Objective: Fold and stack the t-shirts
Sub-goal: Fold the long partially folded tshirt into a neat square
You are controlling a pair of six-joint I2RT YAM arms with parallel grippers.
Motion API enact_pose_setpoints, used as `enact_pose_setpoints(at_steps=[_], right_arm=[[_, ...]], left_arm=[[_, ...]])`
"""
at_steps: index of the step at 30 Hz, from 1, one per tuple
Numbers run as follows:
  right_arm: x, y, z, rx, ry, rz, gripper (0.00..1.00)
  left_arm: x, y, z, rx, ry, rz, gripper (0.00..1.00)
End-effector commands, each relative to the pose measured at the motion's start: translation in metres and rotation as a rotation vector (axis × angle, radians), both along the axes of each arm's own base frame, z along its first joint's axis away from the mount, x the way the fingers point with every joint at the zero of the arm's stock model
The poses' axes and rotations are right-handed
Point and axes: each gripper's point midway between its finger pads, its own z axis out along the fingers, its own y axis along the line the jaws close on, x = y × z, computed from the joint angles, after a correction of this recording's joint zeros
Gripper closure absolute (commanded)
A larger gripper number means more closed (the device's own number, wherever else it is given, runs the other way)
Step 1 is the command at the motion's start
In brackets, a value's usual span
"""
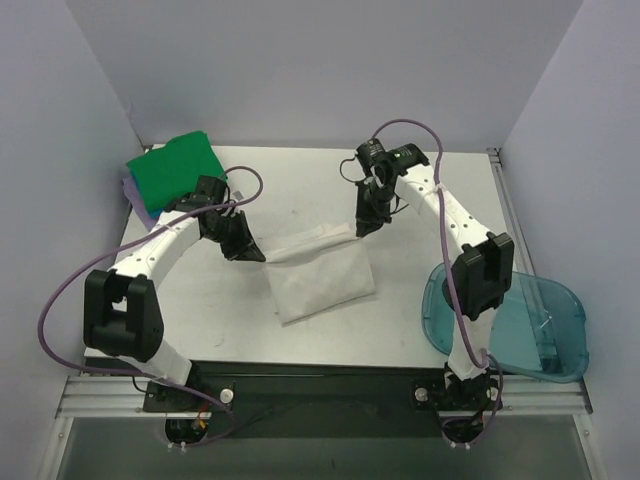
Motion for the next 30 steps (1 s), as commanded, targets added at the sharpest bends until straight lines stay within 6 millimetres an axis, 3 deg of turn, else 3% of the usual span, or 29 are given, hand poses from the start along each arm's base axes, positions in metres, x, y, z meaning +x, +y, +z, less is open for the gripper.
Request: enact_pose_setpoints(at_steps=[1, 11, 12, 13, 14, 16, 17, 18, 20, 22, 26, 27, 28, 29, 30], right_arm=[[0.024, -0.008, 0.001, -0.054, -0.031, 0.000, 1.00], [0.068, -0.007, -0.029, -0.072, -0.028, -0.016, 1.00], [0.076, -0.004, -0.027, -0.064, -0.049, -0.015, 1.00], [0.090, -0.005, -0.038, -0.060, -0.058, -0.023, 0.95], [0.097, 0.002, -0.040, -0.019, -0.065, -0.019, 0.84], [0.124, 0.013, -0.041, 0.061, -0.114, -0.026, 0.50], [0.133, 0.015, -0.038, 0.095, -0.124, -0.042, 0.45], [0.144, 0.018, -0.024, 0.122, -0.170, -0.048, 0.41], [0.152, 0.017, -0.016, 0.136, -0.202, -0.049, 0.33], [0.146, 0.014, -0.005, 0.138, -0.228, -0.030, 0.32], [0.115, 0.014, -0.005, 0.164, -0.216, 0.039, 0.34], [0.108, 0.019, 0.009, 0.197, -0.246, 0.059, 0.35], [0.094, 0.016, -0.007, 0.190, -0.199, 0.067, 0.35], [0.086, 0.022, -0.006, 0.198, -0.197, 0.090, 0.36], [0.078, 0.025, -0.001, 0.217, -0.203, 0.106, 0.36]], left_arm=[[0.037, 0.002, 0.012, -0.027, -0.104, -0.009, 1.00], [0.080, 0.020, -0.015, -0.033, -0.069, 0.058, 1.00], [0.090, 0.021, -0.020, -0.039, -0.081, 0.071, 0.94], [0.099, 0.021, -0.021, -0.049, -0.100, 0.090, 0.80], [0.110, 0.021, -0.019, -0.062, -0.136, 0.097, 0.68], [0.141, 0.025, -0.013, -0.077, -0.230, 0.129, 0.47], [0.157, 0.026, 0.002, -0.088, -0.278, 0.147, 0.45], [0.164, 0.028, 0.006, -0.090, -0.293, 0.156, 0.43], [0.173, 0.030, 0.020, -0.074, -0.341, 0.157, 0.39], [0.169, 0.029, 0.027, -0.078, -0.368, 0.152, 0.38], [0.140, 0.024, 0.013, -0.125, -0.349, 0.140, 0.38], [0.125, 0.023, -0.003, -0.131, -0.308, 0.142, 0.38], [0.118, 0.021, -0.009, -0.141, -0.294, 0.144, 0.38], [0.114, 0.019, -0.005, -0.154, -0.315, 0.136, 0.38], [0.101, 0.019, -0.018, -0.148, -0.286, 0.134, 0.38]])
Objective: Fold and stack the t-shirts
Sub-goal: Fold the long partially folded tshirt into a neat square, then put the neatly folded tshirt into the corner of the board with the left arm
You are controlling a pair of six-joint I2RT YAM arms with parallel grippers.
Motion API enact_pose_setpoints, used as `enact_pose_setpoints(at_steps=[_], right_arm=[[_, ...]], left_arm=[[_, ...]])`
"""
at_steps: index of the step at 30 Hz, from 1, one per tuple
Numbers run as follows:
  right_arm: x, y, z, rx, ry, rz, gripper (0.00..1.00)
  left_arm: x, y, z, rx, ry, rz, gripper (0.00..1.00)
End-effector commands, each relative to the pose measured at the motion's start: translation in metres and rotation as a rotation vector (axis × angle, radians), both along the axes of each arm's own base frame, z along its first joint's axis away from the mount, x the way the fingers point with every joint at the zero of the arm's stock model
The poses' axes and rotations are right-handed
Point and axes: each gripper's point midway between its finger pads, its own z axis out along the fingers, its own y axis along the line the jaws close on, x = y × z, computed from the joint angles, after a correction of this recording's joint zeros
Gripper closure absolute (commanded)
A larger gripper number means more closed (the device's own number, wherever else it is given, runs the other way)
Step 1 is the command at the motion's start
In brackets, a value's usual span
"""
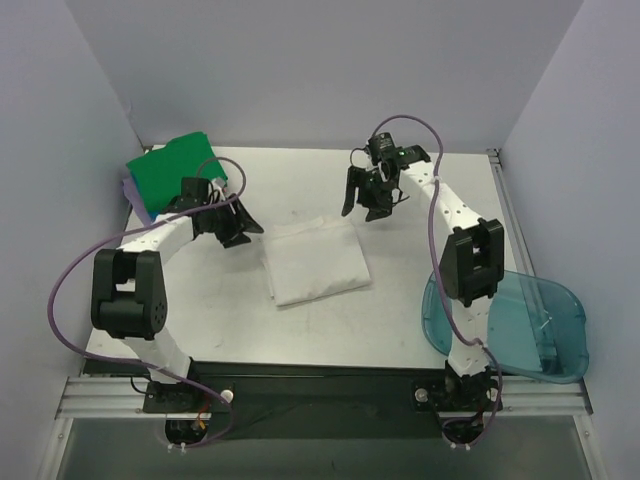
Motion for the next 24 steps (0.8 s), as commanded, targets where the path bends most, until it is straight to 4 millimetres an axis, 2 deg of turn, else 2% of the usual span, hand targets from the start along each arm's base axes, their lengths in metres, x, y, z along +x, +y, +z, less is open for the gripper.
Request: enact_pose_setpoints(at_steps=[1, 3, 4, 5, 6, 7, 8, 11, 12, 16, 24], right_arm=[[-0.031, 0.021, 0.031, 0.079, -0.061, 0.108, 0.37], [-0.047, 0.030, 0.032, 0.089, -0.053, 0.138, 0.37], [-0.053, 0.035, 0.029, 0.098, -0.042, 0.152, 0.38], [-0.064, 0.035, 0.019, 0.092, -0.009, 0.159, 0.38], [-0.070, 0.043, 0.018, 0.103, -0.007, 0.177, 0.38], [-0.077, 0.046, 0.013, 0.115, 0.017, 0.186, 0.38], [-0.085, 0.046, 0.002, 0.113, 0.049, 0.190, 0.38], [-0.097, 0.052, -0.016, 0.126, 0.104, 0.200, 0.38], [-0.102, 0.051, -0.029, 0.119, 0.140, 0.195, 0.39], [-0.111, 0.047, -0.059, 0.086, 0.215, 0.197, 0.39], [-0.127, 0.020, -0.120, -0.062, 0.360, 0.146, 0.40]], left_arm=[[-0.017, -0.010, 0.002, -0.044, -0.044, -0.030, 0.38], [-0.027, -0.012, 0.000, -0.051, -0.050, -0.039, 0.38], [-0.036, -0.012, -0.009, -0.054, -0.028, -0.039, 0.37], [-0.039, -0.014, -0.009, -0.063, -0.043, -0.046, 0.37], [-0.043, -0.016, -0.011, -0.074, -0.038, -0.047, 0.37], [-0.053, -0.017, -0.021, -0.079, -0.016, -0.047, 0.37], [-0.054, -0.019, -0.019, -0.090, -0.036, -0.052, 0.38], [-0.066, -0.023, -0.028, -0.122, -0.038, -0.056, 0.36], [-0.072, -0.024, -0.032, -0.138, -0.018, -0.047, 0.36], [-0.076, -0.031, -0.033, -0.211, -0.061, -0.044, 0.36], [-0.081, -0.033, -0.056, -0.211, -0.049, -0.029, 0.35]])
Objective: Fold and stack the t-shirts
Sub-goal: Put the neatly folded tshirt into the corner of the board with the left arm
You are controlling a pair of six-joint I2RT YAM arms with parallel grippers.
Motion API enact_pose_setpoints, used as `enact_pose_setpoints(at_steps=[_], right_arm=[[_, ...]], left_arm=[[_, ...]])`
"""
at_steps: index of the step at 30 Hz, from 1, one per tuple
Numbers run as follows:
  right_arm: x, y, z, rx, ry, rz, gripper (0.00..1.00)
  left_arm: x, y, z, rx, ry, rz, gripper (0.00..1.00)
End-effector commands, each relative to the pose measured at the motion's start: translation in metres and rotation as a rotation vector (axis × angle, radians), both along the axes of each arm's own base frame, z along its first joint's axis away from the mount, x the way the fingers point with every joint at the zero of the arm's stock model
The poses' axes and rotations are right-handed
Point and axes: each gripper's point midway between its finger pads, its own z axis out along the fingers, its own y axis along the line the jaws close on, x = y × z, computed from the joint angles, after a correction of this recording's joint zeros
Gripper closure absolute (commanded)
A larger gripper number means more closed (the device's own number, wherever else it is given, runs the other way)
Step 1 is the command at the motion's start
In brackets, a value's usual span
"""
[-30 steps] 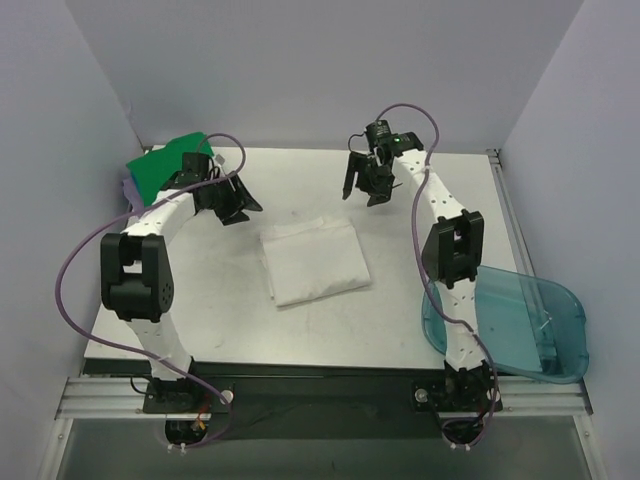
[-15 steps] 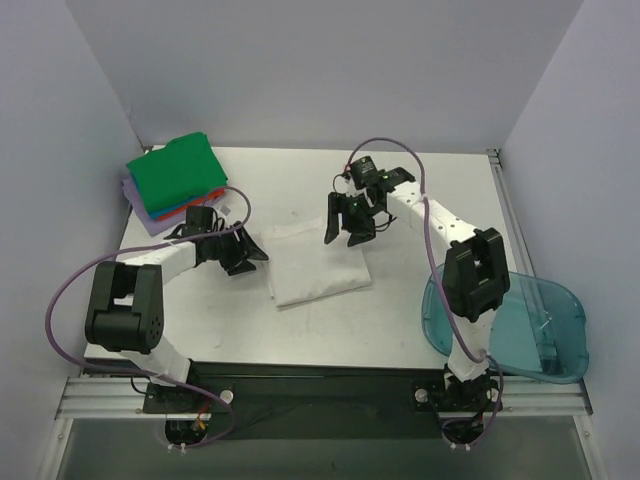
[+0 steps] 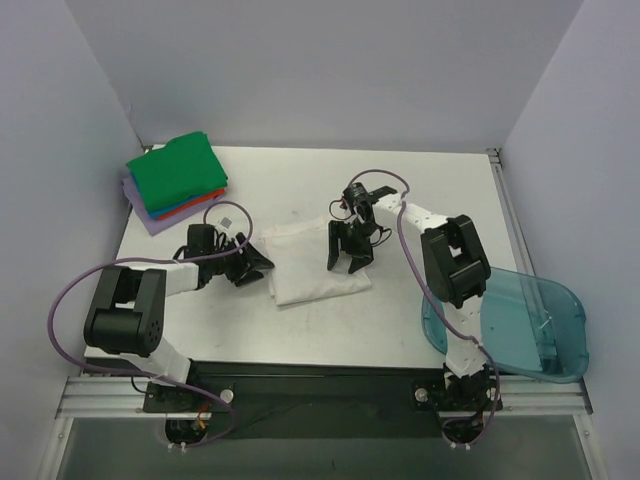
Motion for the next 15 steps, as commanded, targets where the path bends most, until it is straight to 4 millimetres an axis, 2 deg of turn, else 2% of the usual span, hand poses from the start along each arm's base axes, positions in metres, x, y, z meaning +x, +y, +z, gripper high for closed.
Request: enact_pose_setpoints(at_steps=[1, 4, 10, 15], right_arm=[[-0.016, -0.023, -0.023, -0.106, 0.082, -0.014, 0.40], [-0.022, -0.028, -0.028, -0.128, 0.101, -0.004, 0.40], [-0.021, -0.028, -0.023, -0.129, 0.095, -0.002, 0.40], [-0.019, -0.026, -0.018, -0.129, 0.087, 0.004, 0.40]], left_arm=[[0.014, -0.007, 0.008, -0.028, -0.092, -0.008, 0.35], [0.015, -0.003, 0.002, -0.005, -0.101, 0.016, 0.35], [0.013, 0.007, -0.017, 0.078, -0.073, 0.079, 0.34], [0.008, -0.011, -0.029, 0.090, -0.060, 0.030, 0.32]])
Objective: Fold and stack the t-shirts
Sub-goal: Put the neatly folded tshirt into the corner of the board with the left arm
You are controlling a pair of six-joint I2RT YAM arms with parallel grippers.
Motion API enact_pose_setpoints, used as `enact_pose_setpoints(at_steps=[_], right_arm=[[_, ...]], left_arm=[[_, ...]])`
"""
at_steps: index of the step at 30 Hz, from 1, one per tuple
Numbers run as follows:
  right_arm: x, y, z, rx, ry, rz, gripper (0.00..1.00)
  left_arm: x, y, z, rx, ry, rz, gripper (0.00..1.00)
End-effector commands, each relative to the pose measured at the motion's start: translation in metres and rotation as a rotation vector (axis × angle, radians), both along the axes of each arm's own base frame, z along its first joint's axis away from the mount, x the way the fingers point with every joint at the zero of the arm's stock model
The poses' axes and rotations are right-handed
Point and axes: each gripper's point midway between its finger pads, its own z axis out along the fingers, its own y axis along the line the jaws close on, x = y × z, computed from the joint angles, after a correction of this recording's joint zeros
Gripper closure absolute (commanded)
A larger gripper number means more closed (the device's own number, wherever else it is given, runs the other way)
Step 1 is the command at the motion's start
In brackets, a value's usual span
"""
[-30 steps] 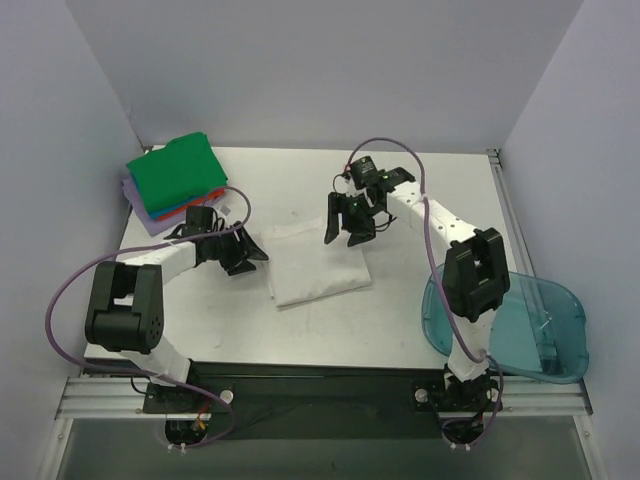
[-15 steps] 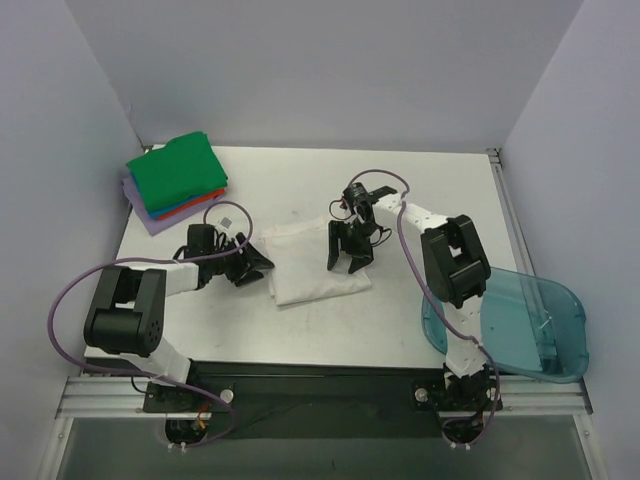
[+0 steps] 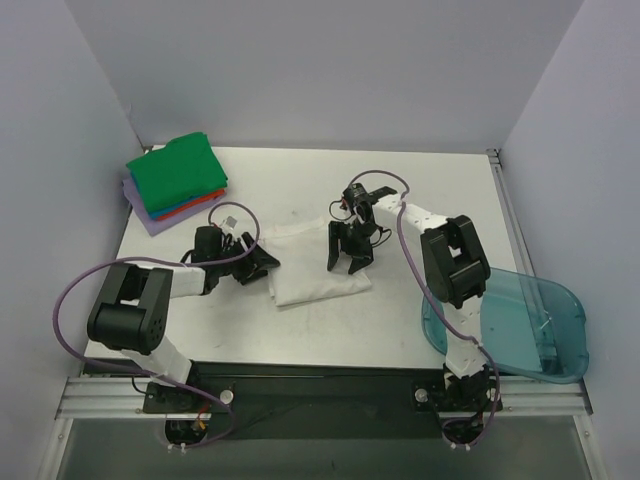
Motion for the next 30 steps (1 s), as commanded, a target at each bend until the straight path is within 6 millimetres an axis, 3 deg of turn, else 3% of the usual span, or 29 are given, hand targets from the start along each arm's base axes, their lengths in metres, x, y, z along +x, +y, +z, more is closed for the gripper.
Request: enact_pose_setpoints(at_steps=[1, 7, 10, 14, 15, 17, 19, 20, 22, 23, 26, 30], right_arm=[[-0.019, -0.024, -0.017, -0.129, 0.074, 0.019, 0.40], [-0.022, -0.018, -0.017, -0.125, 0.077, 0.036, 0.40], [-0.026, -0.014, -0.018, -0.128, 0.081, 0.049, 0.40], [-0.029, -0.012, -0.016, -0.131, 0.082, 0.055, 0.40], [-0.029, -0.011, -0.015, -0.128, 0.077, 0.053, 0.40], [-0.027, -0.012, -0.011, -0.125, 0.066, 0.052, 0.40], [-0.026, -0.011, -0.006, -0.119, 0.055, 0.052, 0.39], [-0.026, -0.011, -0.001, -0.117, 0.042, 0.052, 0.39], [-0.024, -0.012, 0.005, -0.117, 0.027, 0.051, 0.38], [-0.023, -0.015, 0.012, -0.123, 0.011, 0.050, 0.37], [-0.023, -0.025, 0.025, -0.135, -0.014, 0.038, 0.37], [-0.026, -0.039, 0.042, -0.143, -0.040, -0.004, 0.37]], left_arm=[[-0.006, -0.005, -0.031, 0.070, 0.047, 0.000, 0.32], [-0.014, -0.039, -0.050, 0.069, 0.098, -0.083, 0.32], [-0.012, -0.052, -0.051, 0.079, 0.106, -0.120, 0.38], [-0.008, -0.052, -0.055, 0.132, 0.131, -0.138, 0.75], [-0.006, -0.050, -0.055, 0.157, 0.132, -0.139, 0.90], [0.001, -0.042, -0.050, 0.239, 0.133, -0.144, 1.00], [0.001, -0.031, -0.048, 0.321, 0.160, -0.143, 1.00], [0.015, -0.031, -0.036, 0.348, 0.112, -0.159, 1.00], [0.019, -0.019, -0.030, 0.437, 0.127, -0.160, 1.00], [0.035, -0.019, -0.015, 0.473, 0.074, -0.177, 1.00], [0.045, -0.004, -0.003, 0.602, 0.053, -0.214, 1.00], [0.072, 0.006, 0.024, 0.719, -0.024, -0.238, 1.00]])
